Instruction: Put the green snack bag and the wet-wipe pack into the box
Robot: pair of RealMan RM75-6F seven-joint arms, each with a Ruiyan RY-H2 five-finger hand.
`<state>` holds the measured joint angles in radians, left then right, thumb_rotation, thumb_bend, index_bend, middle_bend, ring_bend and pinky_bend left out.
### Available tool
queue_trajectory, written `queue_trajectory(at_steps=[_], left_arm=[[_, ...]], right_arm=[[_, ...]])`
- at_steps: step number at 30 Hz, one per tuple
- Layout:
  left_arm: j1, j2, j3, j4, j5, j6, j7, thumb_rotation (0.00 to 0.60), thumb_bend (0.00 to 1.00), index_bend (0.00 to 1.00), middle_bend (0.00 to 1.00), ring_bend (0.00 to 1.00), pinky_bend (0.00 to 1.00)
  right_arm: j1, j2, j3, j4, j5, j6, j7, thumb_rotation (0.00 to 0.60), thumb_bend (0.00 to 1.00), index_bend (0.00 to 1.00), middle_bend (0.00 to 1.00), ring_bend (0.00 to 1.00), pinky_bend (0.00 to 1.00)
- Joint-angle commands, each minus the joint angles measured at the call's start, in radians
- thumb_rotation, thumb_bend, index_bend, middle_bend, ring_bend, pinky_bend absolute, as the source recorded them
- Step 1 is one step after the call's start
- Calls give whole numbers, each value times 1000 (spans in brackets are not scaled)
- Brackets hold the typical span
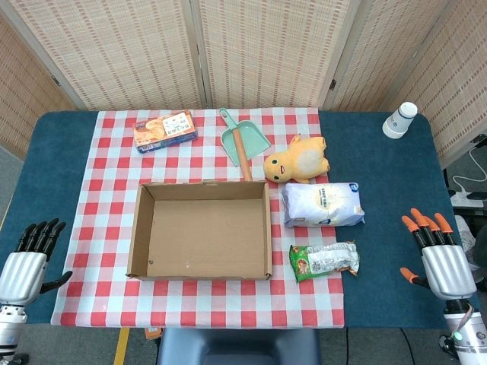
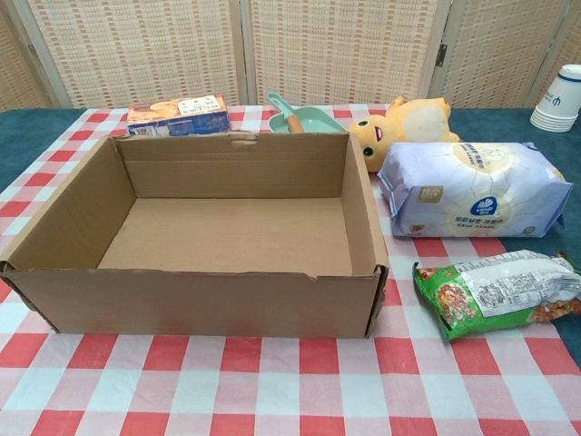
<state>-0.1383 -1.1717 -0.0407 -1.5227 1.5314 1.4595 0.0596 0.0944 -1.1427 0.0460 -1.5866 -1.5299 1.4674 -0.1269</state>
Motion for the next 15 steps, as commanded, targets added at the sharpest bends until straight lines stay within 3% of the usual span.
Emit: queue_trajectory(at_steps=[1,15], left_arm=[[0,-1,4,1,2,-2,4,600,167,0,0,0,51],[-10,-14,12,20,17,-10,-21,600,167,0,0,0,46]], right_arm=[[1,1,1,-1,1,-1,-1,600,0,111,0,0,0],[11,-5,-7,7,-16,-15,-1,600,0,115,0,0,0]])
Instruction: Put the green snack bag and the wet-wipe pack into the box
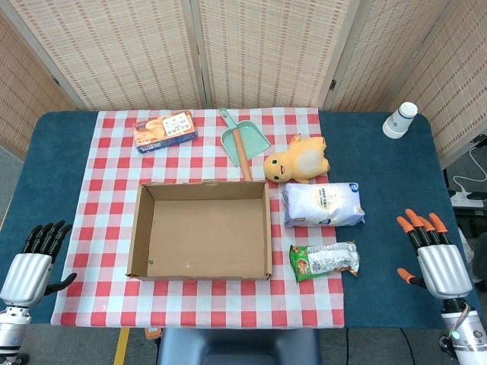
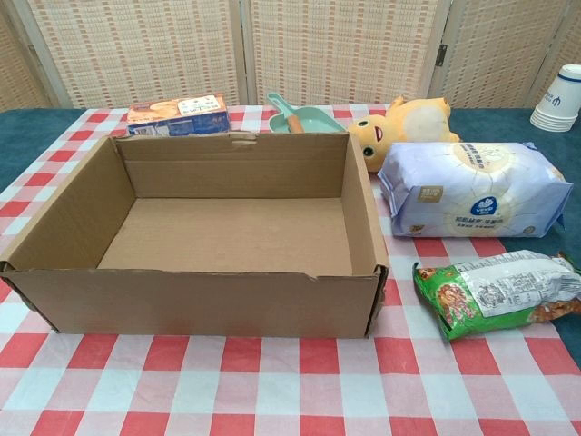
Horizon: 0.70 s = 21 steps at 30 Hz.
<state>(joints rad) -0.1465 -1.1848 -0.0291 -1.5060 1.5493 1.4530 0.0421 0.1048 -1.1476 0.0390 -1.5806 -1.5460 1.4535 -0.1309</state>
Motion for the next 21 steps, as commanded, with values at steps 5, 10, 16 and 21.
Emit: queue_trajectory(at_steps=[5,10,16,21], left_arm=[[-5,-5,2,22,-8,-14,-17,600,167,0,0,0,46],[-5,-6,-5,20,-10,-4,-28,600,167,0,0,0,46],[-2,-1,-4,19,-12,4,-39,600,167,0,0,0,45],[2,8,-6,16,-23,4,-40,600,169,0,0,0,34]], right_arm=[[8,4,2,8,11,-19,30,600,0,120,0,0,0],[16,10,-7,-3,2,-36,26,600,0,107,0,0,0],[38,-6,-18,3,-42,-51,14,600,0,126,47,3,100],[63,-71,-26,46,-76,-71,-40,600,0,176,158,129,285]])
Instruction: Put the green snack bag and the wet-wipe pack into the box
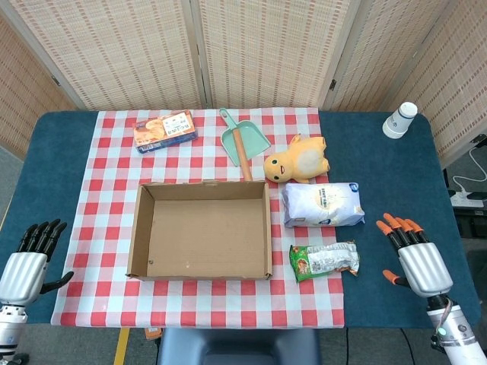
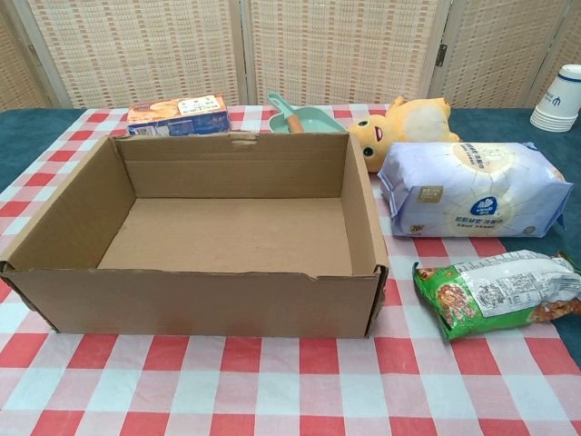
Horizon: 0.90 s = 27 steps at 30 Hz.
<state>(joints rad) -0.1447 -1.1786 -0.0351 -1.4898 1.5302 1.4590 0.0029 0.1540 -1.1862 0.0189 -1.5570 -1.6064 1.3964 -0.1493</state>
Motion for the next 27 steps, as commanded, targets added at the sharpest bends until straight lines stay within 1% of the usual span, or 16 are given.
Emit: queue_trajectory(at_steps=[1,9,16,21,27], left_arm=[[1,4,-2,-1,-9,-5,-2,600,169,0,0,0,34],[0,4,-11,1,-35,-14,-1,600,169,0,0,0,34],[-1,12,-9,-6,-43,-26,5,600,167,0,0,0,33],[0,14,-9,-11,-46,-28,9,600,167,0,0,0,34],[-3,16,-14,-5,-60,-39,-8,600,167,0,0,0,35]], right_arm=[[19,-47,-9,31,-16,-26,-26,600,0,183,167,138,295],[57,-112,-8,95,-1,-87,-12,600,0,228,193,166,297],[90,-147,-9,110,8,-132,-16,600,0,237,193,168,297],[109,-185,-15,126,28,-179,-28,600,0,254,196,168,276],[133,-229,-6,171,45,-206,-31,600,0,258,200,168,277]])
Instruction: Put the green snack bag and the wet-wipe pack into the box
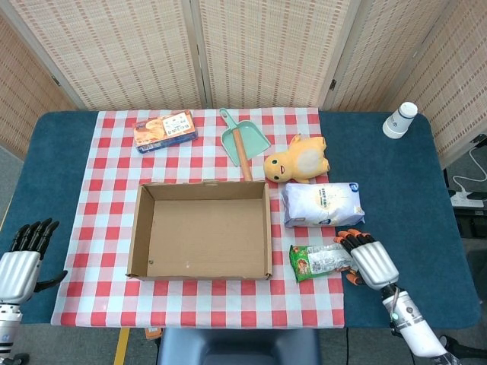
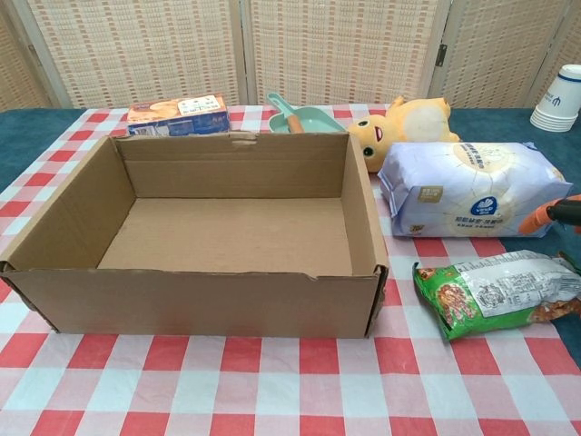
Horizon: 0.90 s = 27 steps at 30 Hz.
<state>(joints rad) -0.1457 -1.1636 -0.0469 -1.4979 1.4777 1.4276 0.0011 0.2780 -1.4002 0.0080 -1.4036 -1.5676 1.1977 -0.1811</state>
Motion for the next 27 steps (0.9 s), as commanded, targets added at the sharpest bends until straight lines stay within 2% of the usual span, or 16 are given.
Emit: queue_trajectory(at_steps=[1,12,19,27], left_arm=[[-3,2,-3,5,-12,-13,-9,600,168,0,0,0,35],[-6,-1,-9,17,-25,-20,-19,600,168,0,0,0,34],[-7,-2,-8,19,-24,-23,-22,600,168,0,0,0,35],[-7,-1,-8,22,-23,-23,-30,600,167,0,0,0,35]], right_arm=[[13,-20,7,25,10,-13,2,600,0,258,202,168,277],[45,-58,2,62,31,-57,17,600,0,278,213,171,294],[51,-73,3,70,48,-63,10,600,0,322,236,211,354],[55,-90,3,85,60,-60,5,600,88,404,320,309,455]])
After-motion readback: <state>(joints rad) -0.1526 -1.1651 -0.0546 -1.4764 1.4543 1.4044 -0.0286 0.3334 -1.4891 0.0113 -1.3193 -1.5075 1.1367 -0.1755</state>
